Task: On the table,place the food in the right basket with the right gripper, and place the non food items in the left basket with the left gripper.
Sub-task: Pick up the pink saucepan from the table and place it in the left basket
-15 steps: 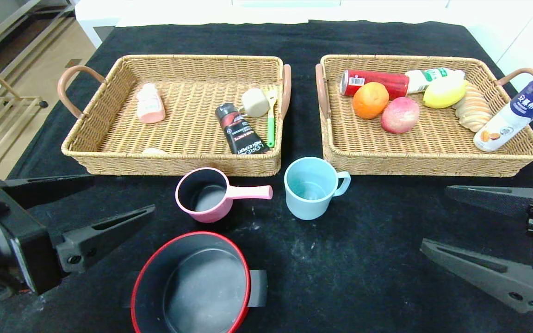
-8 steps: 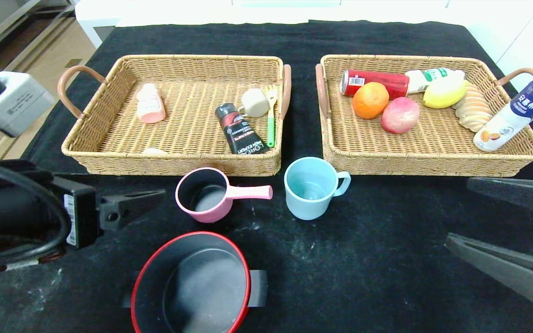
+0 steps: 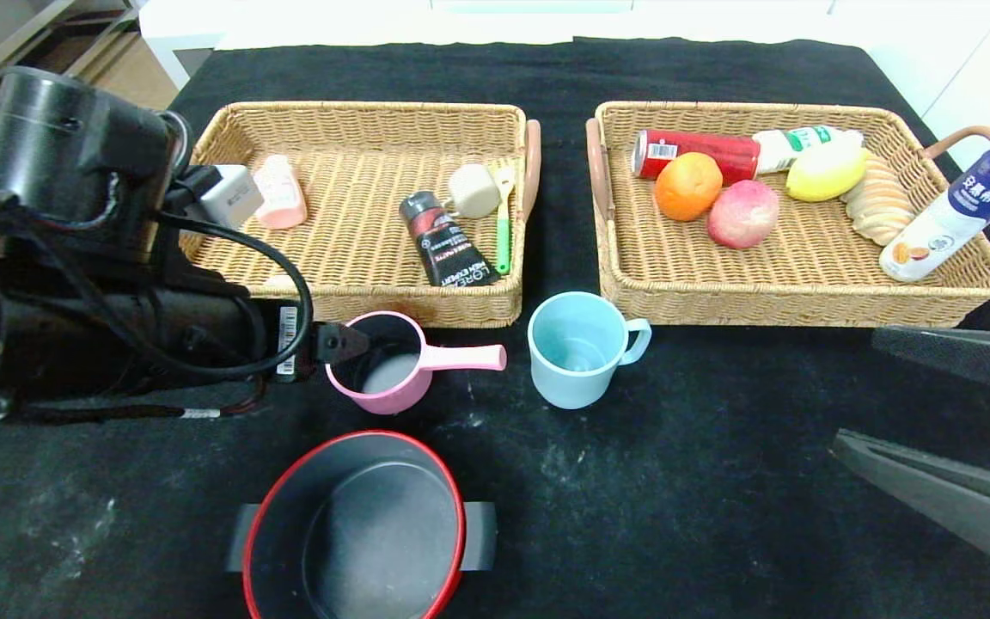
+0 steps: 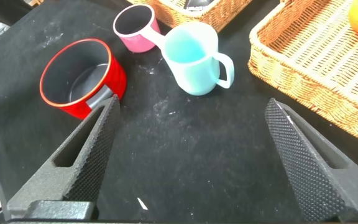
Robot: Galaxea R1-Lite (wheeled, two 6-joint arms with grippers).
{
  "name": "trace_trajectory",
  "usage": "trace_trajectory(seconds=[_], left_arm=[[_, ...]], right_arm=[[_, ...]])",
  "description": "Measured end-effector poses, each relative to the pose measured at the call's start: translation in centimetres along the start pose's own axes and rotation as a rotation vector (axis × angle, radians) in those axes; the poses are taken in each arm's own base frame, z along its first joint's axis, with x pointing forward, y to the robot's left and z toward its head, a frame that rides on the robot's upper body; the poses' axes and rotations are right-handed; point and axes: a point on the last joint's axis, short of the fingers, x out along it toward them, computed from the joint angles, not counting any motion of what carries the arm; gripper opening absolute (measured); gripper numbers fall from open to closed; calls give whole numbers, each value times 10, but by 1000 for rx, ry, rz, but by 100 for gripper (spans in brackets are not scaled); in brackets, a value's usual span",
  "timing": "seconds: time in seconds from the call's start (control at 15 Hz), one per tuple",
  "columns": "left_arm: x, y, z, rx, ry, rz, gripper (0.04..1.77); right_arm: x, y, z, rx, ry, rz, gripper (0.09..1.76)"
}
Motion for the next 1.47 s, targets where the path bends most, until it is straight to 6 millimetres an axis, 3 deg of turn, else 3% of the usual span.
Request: trace_trajectory(seconds=[0.53,0.8,0.87,1.07,1.33,1.4,1.47], left_arm=[[45,-7,2,-16,44,28,172],[52,-9,0,-12,58,30,172],[53,-9,-1,-11,62,25,163],[55,-10,-3,-8,72,20,114],[57,-10,-4,-4,79,22,72],[57,-10,-4,-4,80,22,22],[57,-10,-4,-3,78,21,17]], right_arm=[[1,-1,0,2,0,-5,171],[1,-1,0,3,2,-9,171],[1,-2,0,3,3,-11,171],[1,-2,-1,3,6,-11,171],[3,-2,-2,6,13,-13,171],[4,-3,-2,7,16,-14,171],[4,-3,-2,8,18,-15,171]])
